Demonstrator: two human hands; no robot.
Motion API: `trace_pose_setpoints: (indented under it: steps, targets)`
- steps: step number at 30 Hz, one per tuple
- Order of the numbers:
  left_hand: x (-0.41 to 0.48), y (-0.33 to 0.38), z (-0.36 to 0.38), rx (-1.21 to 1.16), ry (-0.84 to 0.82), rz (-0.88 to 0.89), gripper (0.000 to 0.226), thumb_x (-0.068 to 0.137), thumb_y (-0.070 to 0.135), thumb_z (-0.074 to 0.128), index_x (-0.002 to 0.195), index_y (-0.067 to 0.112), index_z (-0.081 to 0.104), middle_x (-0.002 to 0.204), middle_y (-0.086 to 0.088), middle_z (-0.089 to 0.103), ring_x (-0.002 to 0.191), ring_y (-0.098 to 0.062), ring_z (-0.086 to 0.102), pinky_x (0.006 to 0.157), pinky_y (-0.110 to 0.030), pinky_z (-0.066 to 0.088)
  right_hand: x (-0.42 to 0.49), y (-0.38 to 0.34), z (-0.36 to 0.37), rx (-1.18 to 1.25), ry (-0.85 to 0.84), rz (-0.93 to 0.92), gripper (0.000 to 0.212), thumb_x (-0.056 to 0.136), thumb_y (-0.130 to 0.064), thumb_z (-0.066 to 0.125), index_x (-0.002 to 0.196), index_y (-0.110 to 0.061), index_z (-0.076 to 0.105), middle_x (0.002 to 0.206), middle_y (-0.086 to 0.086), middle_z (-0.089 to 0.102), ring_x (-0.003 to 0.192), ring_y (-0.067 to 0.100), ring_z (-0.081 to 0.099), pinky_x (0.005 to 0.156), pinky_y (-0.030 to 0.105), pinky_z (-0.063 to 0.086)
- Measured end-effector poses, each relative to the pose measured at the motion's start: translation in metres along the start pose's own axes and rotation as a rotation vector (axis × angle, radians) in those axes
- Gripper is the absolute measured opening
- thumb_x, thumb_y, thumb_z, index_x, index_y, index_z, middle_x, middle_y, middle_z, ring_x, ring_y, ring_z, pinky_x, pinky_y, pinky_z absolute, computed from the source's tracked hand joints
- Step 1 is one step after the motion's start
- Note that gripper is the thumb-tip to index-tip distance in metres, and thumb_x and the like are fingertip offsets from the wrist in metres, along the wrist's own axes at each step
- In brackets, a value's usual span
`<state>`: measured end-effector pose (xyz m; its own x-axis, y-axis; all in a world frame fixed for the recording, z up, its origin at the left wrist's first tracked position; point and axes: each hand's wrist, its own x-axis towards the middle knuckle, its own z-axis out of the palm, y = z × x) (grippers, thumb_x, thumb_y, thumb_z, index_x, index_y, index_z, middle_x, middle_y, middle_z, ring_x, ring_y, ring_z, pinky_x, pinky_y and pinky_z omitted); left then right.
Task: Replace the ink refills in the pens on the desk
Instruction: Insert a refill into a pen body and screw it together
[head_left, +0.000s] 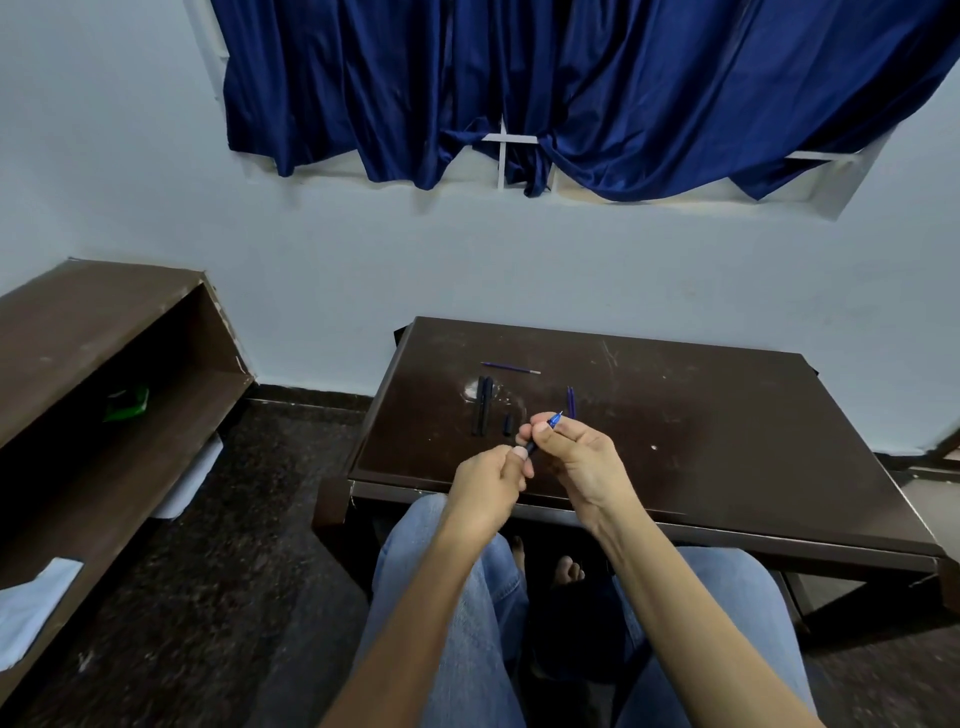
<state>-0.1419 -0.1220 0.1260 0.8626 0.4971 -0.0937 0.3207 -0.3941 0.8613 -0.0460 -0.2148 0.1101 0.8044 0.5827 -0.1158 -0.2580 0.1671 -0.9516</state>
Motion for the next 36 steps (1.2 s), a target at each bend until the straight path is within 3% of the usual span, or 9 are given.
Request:
trace_pose_setpoints:
  steps: [3, 5, 8, 12, 17, 20, 23, 29, 36]
  targets:
    - [0.005, -0.006, 0.003, 0.072, 0.039, 0.015, 0.037, 0.101, 0.028, 0.035, 0.068, 0.026, 0.052, 0.064, 0.009, 0.052, 0.060, -0.003, 0.047, 0.052, -0.010, 0.036, 0.005, 0.008, 0.000, 0.082, -0.056, 0.069, 0.023, 0.095, -0.005, 0.052, 0.113, -0.005, 0.066, 0.100, 0.006, 0.075, 0.102, 0.019, 0.068, 0.082, 0.030, 0.054]
    - [0.010, -0.009, 0.000, -0.208, -0.118, -0.113, 0.035, 0.102, 0.029, 0.035, 0.073, 0.021, 0.054, 0.062, 0.009, 0.049, 0.054, -0.005, 0.042, 0.052, -0.016, 0.034, 0.009, 0.003, -0.004, 0.247, -0.189, 0.171, 0.030, 0.097, -0.001, 0.045, 0.122, -0.003, 0.060, 0.114, 0.008, 0.072, 0.109, 0.018, 0.067, 0.072, 0.024, 0.056]
    - [0.015, -0.010, -0.008, -0.639, -0.371, -0.283, 0.032, 0.103, 0.029, 0.036, 0.078, 0.017, 0.053, 0.062, 0.008, 0.044, 0.046, -0.002, 0.033, 0.045, -0.016, 0.028, 0.015, 0.003, -0.008, 0.219, -0.212, 0.166, 0.025, 0.095, -0.001, 0.048, 0.110, -0.008, 0.067, 0.109, 0.010, 0.073, 0.098, 0.017, 0.071, 0.071, 0.022, 0.055]
    - [0.031, -0.018, 0.002, -0.215, -0.160, -0.164, 0.036, 0.102, 0.029, 0.035, 0.074, 0.019, 0.055, 0.061, 0.008, 0.048, 0.055, -0.008, 0.043, 0.055, -0.021, 0.037, 0.026, 0.016, -0.003, 0.114, -0.011, 0.119, 0.019, 0.094, 0.002, 0.052, 0.094, -0.008, 0.068, 0.089, 0.006, 0.076, 0.083, 0.017, 0.072, 0.073, 0.025, 0.056]
    - [0.049, -0.036, 0.029, 0.237, 0.135, -0.083, 0.032, 0.100, 0.033, 0.032, 0.074, 0.023, 0.048, 0.071, 0.002, 0.055, 0.072, -0.021, 0.057, 0.065, -0.033, 0.045, 0.049, 0.039, 0.006, 0.041, 0.216, 0.139, 0.015, 0.092, 0.002, 0.055, 0.094, -0.004, 0.068, 0.089, 0.013, 0.072, 0.080, 0.024, 0.066, 0.080, 0.038, 0.051]
    - [0.067, -0.050, 0.034, 0.195, 0.138, -0.110, 0.031, 0.100, 0.032, 0.033, 0.076, 0.023, 0.051, 0.071, 0.004, 0.057, 0.072, -0.018, 0.059, 0.063, -0.030, 0.047, 0.072, 0.048, 0.001, -0.023, 0.164, 0.213, 0.015, 0.093, -0.004, 0.057, 0.099, -0.005, 0.070, 0.094, 0.012, 0.073, 0.085, 0.024, 0.066, 0.086, 0.040, 0.052]
    - [0.085, -0.062, 0.032, -0.018, 0.110, -0.186, 0.034, 0.101, 0.027, 0.033, 0.077, 0.023, 0.057, 0.070, 0.008, 0.057, 0.067, -0.005, 0.054, 0.057, -0.013, 0.037, 0.100, 0.052, -0.013, -0.001, 0.021, 0.369, 0.014, 0.093, -0.018, 0.060, 0.102, -0.011, 0.069, 0.102, 0.007, 0.073, 0.090, 0.018, 0.069, 0.086, 0.031, 0.051]
    - [0.112, -0.086, 0.033, -0.116, 0.096, -0.291, 0.035, 0.101, 0.031, 0.033, 0.077, 0.028, 0.058, 0.072, 0.008, 0.058, 0.068, -0.001, 0.053, 0.057, -0.014, 0.032, 0.160, 0.080, -0.027, -0.913, 0.167, 0.233, 0.026, 0.089, -0.025, 0.063, 0.113, -0.014, 0.065, 0.106, 0.005, 0.068, 0.101, 0.020, 0.063, 0.084, 0.025, 0.044]
    - [0.130, -0.104, 0.039, -0.173, 0.122, -0.345, 0.034, 0.100, 0.030, 0.036, 0.077, 0.028, 0.061, 0.071, 0.009, 0.059, 0.065, -0.004, 0.054, 0.057, -0.017, 0.038, 0.204, 0.112, -0.023, -1.186, -0.032, 0.204, 0.044, 0.094, -0.021, 0.056, 0.137, -0.016, 0.049, 0.132, 0.014, 0.040, 0.118, 0.033, 0.051, 0.102, 0.042, 0.045]
